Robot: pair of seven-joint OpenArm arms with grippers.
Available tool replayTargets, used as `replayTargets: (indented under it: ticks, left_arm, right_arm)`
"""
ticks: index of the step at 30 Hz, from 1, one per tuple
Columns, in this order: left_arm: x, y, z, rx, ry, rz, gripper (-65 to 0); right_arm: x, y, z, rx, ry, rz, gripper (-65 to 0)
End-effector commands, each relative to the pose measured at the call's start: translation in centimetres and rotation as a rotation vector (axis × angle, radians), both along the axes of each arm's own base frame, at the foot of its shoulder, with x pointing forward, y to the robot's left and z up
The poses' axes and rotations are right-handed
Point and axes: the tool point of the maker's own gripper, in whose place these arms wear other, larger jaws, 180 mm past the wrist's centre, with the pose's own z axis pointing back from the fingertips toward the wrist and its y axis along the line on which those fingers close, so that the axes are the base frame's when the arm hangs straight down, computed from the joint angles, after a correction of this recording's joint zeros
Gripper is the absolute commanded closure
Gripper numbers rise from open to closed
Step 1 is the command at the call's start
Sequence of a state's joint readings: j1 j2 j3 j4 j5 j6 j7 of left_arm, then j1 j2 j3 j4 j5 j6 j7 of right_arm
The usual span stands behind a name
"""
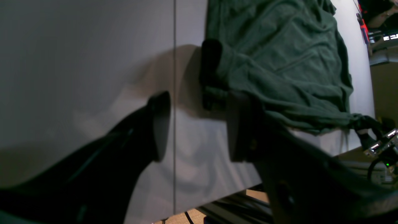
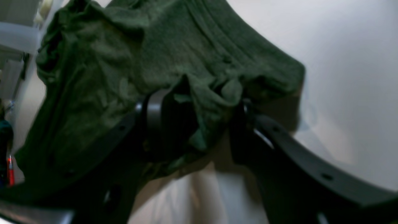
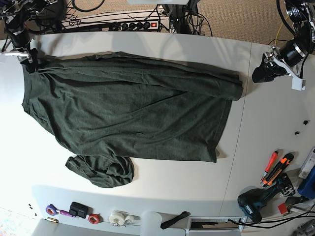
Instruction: Layout the t-shirt on the table in an organized manner, then fold the t-shirt properly
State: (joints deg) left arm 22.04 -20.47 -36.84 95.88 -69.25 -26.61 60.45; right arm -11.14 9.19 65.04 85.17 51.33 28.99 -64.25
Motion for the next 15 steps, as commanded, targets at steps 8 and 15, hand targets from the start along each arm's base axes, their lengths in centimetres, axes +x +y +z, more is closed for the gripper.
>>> replayTargets:
  ticks: [8,15]
  left_arm:
    - [0.4,-0.1,0.7,-0.002,-0.027,-0.002,-30.5]
    - [0.6,-0.1,-0.7,0.0,0.001,0.094,-37.5]
  right_arm:
    - [0.5,-0.8,1.3,-0.051,-0.025,0.008,0.0]
    - [0.5,-0.8,1.3,-0.051,-0.025,0.008,0.0]
